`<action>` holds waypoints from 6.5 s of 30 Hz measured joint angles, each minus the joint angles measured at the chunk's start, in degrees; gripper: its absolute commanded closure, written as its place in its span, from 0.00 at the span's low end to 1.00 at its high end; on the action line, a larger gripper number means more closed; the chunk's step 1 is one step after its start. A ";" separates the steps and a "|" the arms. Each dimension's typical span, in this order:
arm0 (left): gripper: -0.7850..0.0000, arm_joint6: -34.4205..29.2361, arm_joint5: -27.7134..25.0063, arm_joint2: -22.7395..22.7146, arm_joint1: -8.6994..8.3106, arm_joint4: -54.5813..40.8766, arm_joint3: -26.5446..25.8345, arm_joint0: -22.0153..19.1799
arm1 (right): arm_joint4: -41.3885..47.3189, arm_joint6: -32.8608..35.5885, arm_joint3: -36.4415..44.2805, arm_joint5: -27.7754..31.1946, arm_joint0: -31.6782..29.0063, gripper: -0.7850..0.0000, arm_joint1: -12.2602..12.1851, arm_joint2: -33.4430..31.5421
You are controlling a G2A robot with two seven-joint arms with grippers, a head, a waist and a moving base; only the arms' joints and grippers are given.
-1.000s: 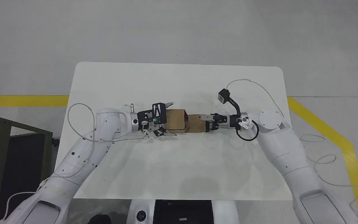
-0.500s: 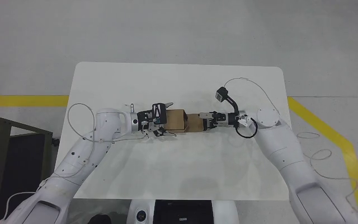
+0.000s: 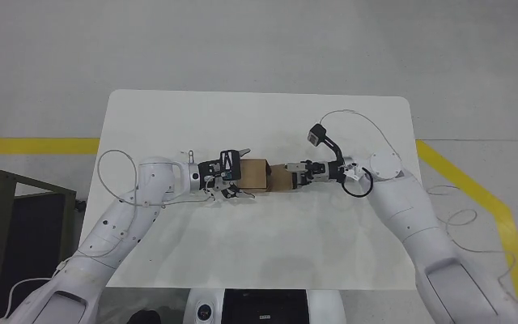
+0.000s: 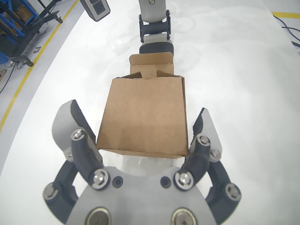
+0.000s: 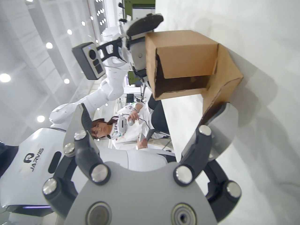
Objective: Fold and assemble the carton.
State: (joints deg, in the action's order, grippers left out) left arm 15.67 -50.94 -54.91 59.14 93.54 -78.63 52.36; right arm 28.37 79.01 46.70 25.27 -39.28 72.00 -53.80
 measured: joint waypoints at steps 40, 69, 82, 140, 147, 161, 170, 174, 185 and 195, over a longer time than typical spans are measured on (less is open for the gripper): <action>0.00 -0.32 -0.42 0.17 -0.02 0.13 -0.18 0.15 | 6.39 -1.24 -0.42 1.23 1.75 0.20 2.71 5.13; 0.00 -0.27 -0.35 0.24 -0.05 0.48 -0.04 0.20 | -1.88 -3.57 -2.98 0.34 1.88 0.74 2.48 4.85; 0.00 -0.19 -0.38 0.12 -0.10 0.52 -0.02 0.22 | -4.36 -3.95 -2.54 -0.34 1.77 0.80 2.11 4.16; 0.00 -0.25 -0.39 -0.02 -0.19 0.39 -0.13 0.32 | -9.09 -3.43 2.43 -2.66 1.18 1.00 0.84 1.20; 0.00 -0.24 -0.37 0.04 -0.17 0.39 -0.12 0.28 | -9.86 -4.06 4.69 -3.89 -0.08 1.00 0.63 1.37; 0.00 -0.31 -0.55 0.24 -0.12 0.32 -0.27 0.19 | -9.40 -4.36 4.43 -4.09 0.80 1.00 1.73 3.77; 0.00 -0.33 -0.47 0.37 -0.09 0.43 -0.27 0.07 | -8.83 -4.12 2.88 -3.37 1.91 1.00 2.43 4.80; 0.00 -0.39 -0.48 0.30 -0.09 0.25 -0.14 0.09 | -8.74 -3.96 2.40 -3.01 2.13 0.92 2.40 4.57; 0.00 0.17 -4.06 -3.44 -1.43 -0.81 -1.23 2.02 | -8.99 -3.99 5.25 -0.99 0.61 0.67 0.38 -0.10; 0.00 -0.72 -7.06 -9.52 -3.94 -10.22 -5.30 5.38 | -10.13 -5.89 11.96 5.00 -1.94 0.00 -2.38 -7.41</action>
State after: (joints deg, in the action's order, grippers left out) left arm 14.95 -58.00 -64.43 55.19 83.32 -83.92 57.74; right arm 18.24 73.12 58.66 30.27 -41.22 69.61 -61.21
